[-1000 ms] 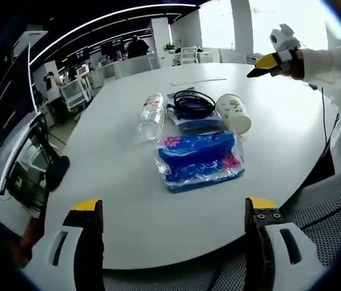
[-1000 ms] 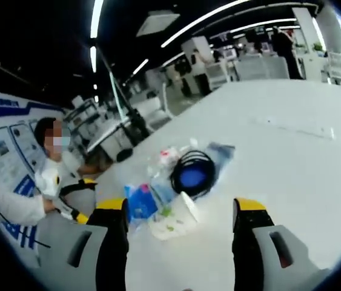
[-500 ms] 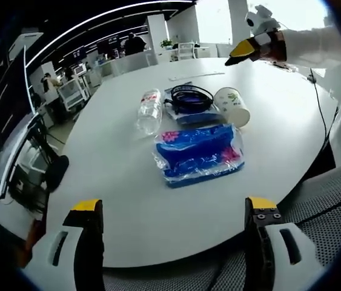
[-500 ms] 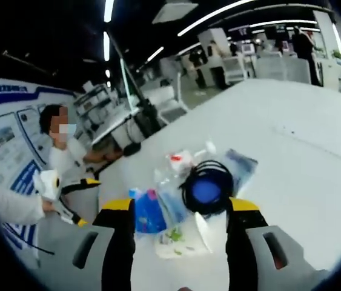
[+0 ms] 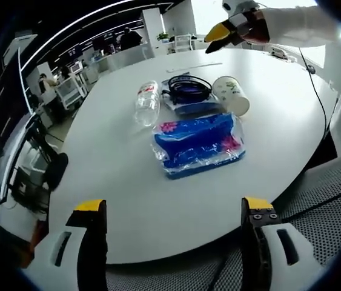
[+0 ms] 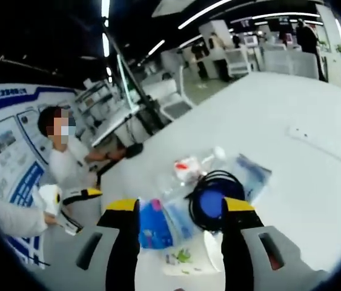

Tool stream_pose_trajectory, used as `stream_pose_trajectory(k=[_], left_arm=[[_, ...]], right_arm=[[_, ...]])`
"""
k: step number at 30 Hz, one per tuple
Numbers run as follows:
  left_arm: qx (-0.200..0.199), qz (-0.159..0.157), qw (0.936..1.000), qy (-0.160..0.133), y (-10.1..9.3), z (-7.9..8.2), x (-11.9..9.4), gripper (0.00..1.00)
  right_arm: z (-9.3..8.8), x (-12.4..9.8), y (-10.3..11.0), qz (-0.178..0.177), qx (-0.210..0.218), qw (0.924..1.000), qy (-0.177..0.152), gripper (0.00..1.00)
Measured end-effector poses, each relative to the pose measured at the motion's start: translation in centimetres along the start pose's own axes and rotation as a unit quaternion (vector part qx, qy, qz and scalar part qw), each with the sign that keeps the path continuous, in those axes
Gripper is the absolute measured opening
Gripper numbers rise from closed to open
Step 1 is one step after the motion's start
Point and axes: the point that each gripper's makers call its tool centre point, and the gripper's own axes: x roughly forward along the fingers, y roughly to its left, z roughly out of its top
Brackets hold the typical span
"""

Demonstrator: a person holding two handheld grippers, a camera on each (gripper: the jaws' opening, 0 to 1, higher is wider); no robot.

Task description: Arrange the tabletop items into an orderly group along one side of the table until the central work area is clear of visible clutter.

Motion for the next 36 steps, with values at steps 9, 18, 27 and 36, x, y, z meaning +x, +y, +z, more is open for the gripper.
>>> stream_pose_trajectory(k=[9,18,27,36], left_arm=[[-0.018,-0.005,0.9996,-0.020,-0.1,0.8,-0.1,0.99],[-0.052,-0.024,0.9969,-0.054,-0.7,2.0,-0.4,1.00],[-0.051,-0.024,0.9973,-0.047,-0.7,1.7,-0.3,1.00],[-0.049,-0.021,0.9980,-0.035,-0.5,1.3,0.0,1.00]], right_arm=[[-0.5,2.8,1.0,0.012,0.018,0.9993,0.029,0.50],[-1.4,5.5,0.9,0.013,0.011,0.9973,0.071,0.49],[-1.8,7.4,-0.3,-0.008,0.059,0.9955,0.074,0.46],[-1.9,9.0,-1.5,-0.041,0.090,0.9917,0.082,0.41]])
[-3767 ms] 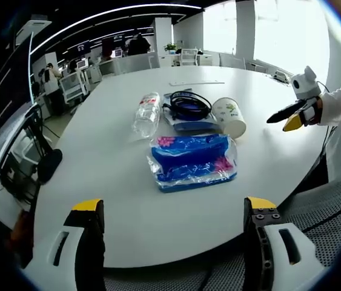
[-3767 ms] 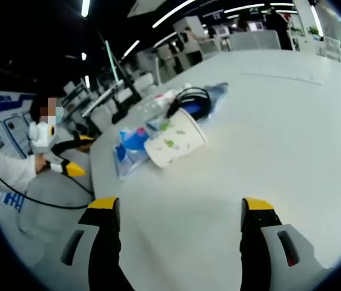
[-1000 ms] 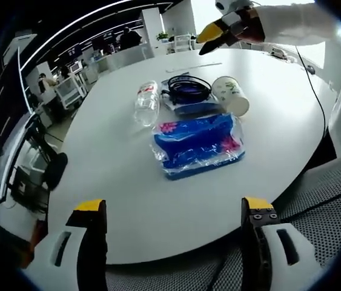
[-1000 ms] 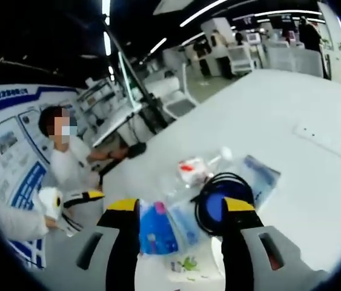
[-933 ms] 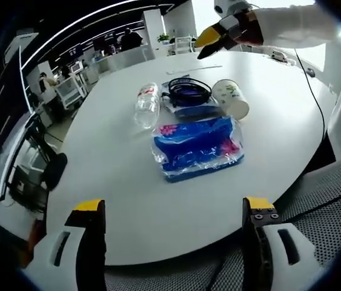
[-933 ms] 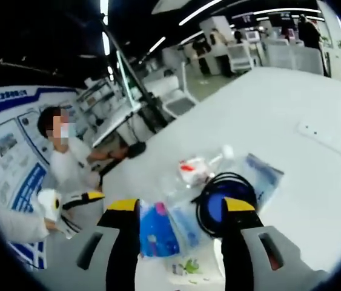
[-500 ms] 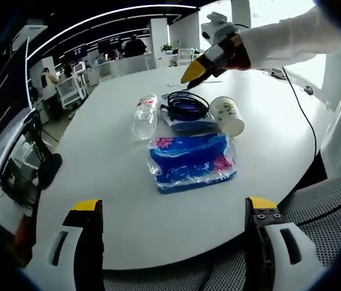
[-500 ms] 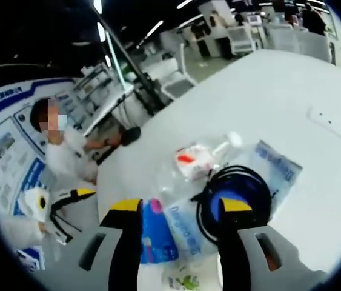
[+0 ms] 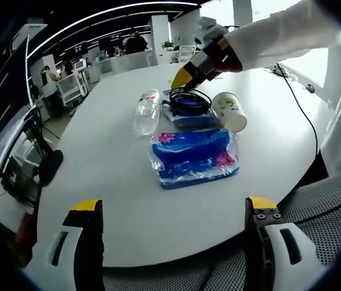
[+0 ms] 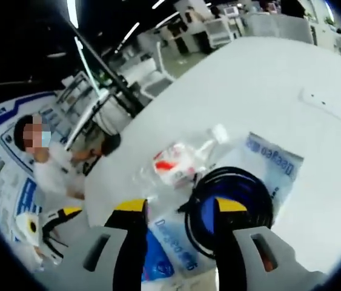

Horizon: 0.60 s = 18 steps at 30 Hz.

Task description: Arrange the tabletop items into an orderly group along one side of the table until the central work area is clear of visible clutter.

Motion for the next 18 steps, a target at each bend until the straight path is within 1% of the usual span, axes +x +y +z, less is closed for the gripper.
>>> stream_pose_trajectory(k=[3,5,7,10,12,14,16,18], left_arm=[[-0.004,0.002,1.0000,0.001,0.1,0.0,0.0,1.00],[-0.003,0.003,1.0000,-0.001,0.2,0.0,-0.1,0.99],[-0.004,0.003,1.0000,0.004,0.2,-0.2,0.0,0.98],[-0.002,0.004,0.9999,0.011,0.2,-0.4,0.1,0.98],[-0.003,0.004,0.9999,0.012,0.3,-0.5,0.1,0.97],[-0.004,0.005,0.9999,0.009,0.3,-0.3,0.0,0.97],[-0.003,0.007,0.9999,0.012,0.4,-0.5,0.0,0.95],[-0.003,0.006,0.9998,0.018,0.3,-0.7,0.0,0.93]], right_arm=[[-0.2,1.0,0.0,-0.006,0.004,0.9999,0.009,0.41],[-0.6,1.7,-0.1,-0.015,-0.007,0.9996,0.024,0.40],[-0.9,2.1,-0.2,-0.017,-0.012,0.9993,0.031,0.39],[-1.0,2.5,-0.7,-0.024,0.004,0.9993,0.029,0.35],[-1.3,2.8,-0.7,-0.024,0.014,0.9990,0.034,0.35],[-1.5,3.0,-0.7,-0.029,0.012,0.9987,0.039,0.35],[-1.2,3.1,-1.3,-0.044,-0.007,0.9984,0.035,0.34],[-1.2,3.2,-1.6,-0.052,-0.005,0.9981,0.034,0.34]])
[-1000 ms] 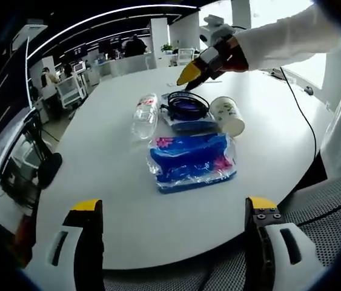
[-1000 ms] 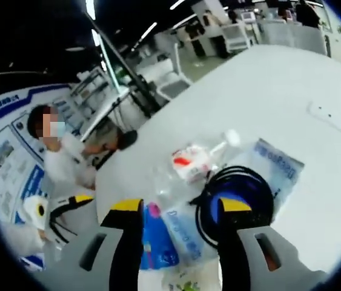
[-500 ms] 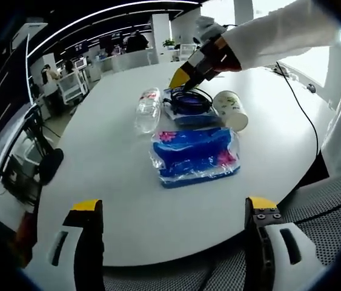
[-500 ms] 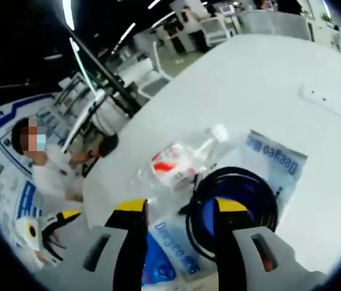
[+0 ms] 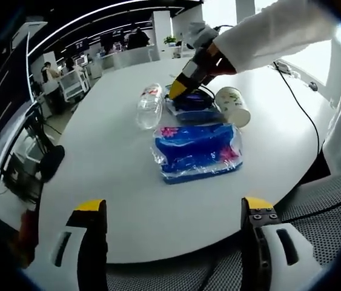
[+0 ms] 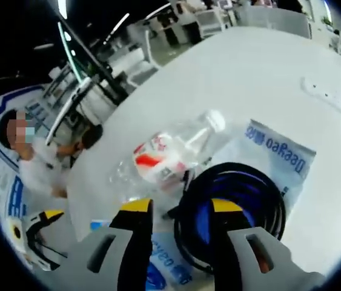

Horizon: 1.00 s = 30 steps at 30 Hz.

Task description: Arrange the tabletop items into an orderly group along one side of the table until the central work area is clear of visible clutter.

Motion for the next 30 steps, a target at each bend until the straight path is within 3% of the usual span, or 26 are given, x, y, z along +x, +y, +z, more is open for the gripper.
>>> stream_pose_trajectory(k=[4,8,14,20,24,30], left_arm=[[0.000,-0.001,1.0000,-0.001,0.0,0.0,0.0,0.93],[-0.001,-0.005,1.0000,-0.002,-0.2,0.0,-0.1,0.90],[-0.005,-0.004,1.0000,-0.001,-0.1,0.0,-0.1,0.89],[-0.004,-0.008,1.0000,0.003,-0.3,-0.2,-0.1,0.86],[-0.004,-0.007,1.0000,0.002,-0.3,-0.1,-0.1,0.85],[-0.005,-0.006,0.9999,0.006,-0.2,-0.3,-0.1,0.83]], right_arm=[[0.0,0.4,0.0,-0.008,0.065,0.9978,-0.010,0.29],[-0.2,0.4,-1.3,-0.040,0.016,0.9991,0.001,0.15],[0.1,0.5,-1.2,-0.038,0.050,0.9980,-0.002,0.15],[0.1,0.7,-1.1,-0.052,0.049,0.9974,0.012,0.14],[0.2,0.6,-1.3,-0.053,0.120,0.9912,-0.014,0.12],[-0.1,0.4,-1.0,-0.049,0.092,0.9945,-0.010,0.08]])
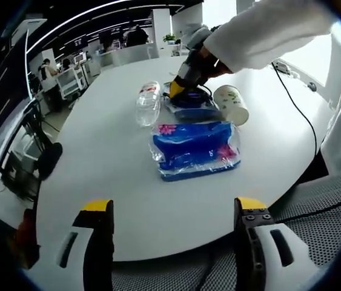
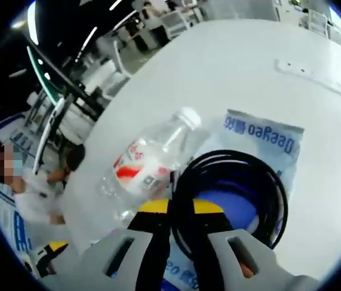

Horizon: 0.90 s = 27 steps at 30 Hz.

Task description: Arrange the tabletop items into an orderly group along one side of the table until the central work area is clear of visible clutter.

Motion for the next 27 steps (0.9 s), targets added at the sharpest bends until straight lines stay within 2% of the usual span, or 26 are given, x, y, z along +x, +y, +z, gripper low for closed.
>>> stream_pose_trajectory(k=[4,8,12,15,27], left_arm=[[-0.003,0.001,1.0000,0.006,0.1,-0.2,0.1,0.82],[-0.004,0.001,1.0000,0.007,0.1,-0.3,0.1,0.80],[-0.004,0.002,1.0000,0.006,0.1,-0.2,0.1,0.80],[-0.004,0.001,1.0000,0.009,0.1,-0.3,0.2,0.80],[0.001,-0.001,0.9999,0.015,0.0,-0.5,0.1,0.79]], right_arm=[[-0.2,-0.3,-0.2,-0.004,-0.039,0.9992,0.012,0.07],[-0.4,-1.1,-0.4,0.001,-0.041,0.9991,0.005,0.06],[0.2,-2.1,-0.5,0.014,-0.042,0.9990,-0.005,0.06],[1.4,-3.2,-0.7,0.019,-0.031,0.9989,-0.031,0.05],[2.9,-6.3,-1.9,0.007,-0.106,0.9927,-0.059,0.05]])
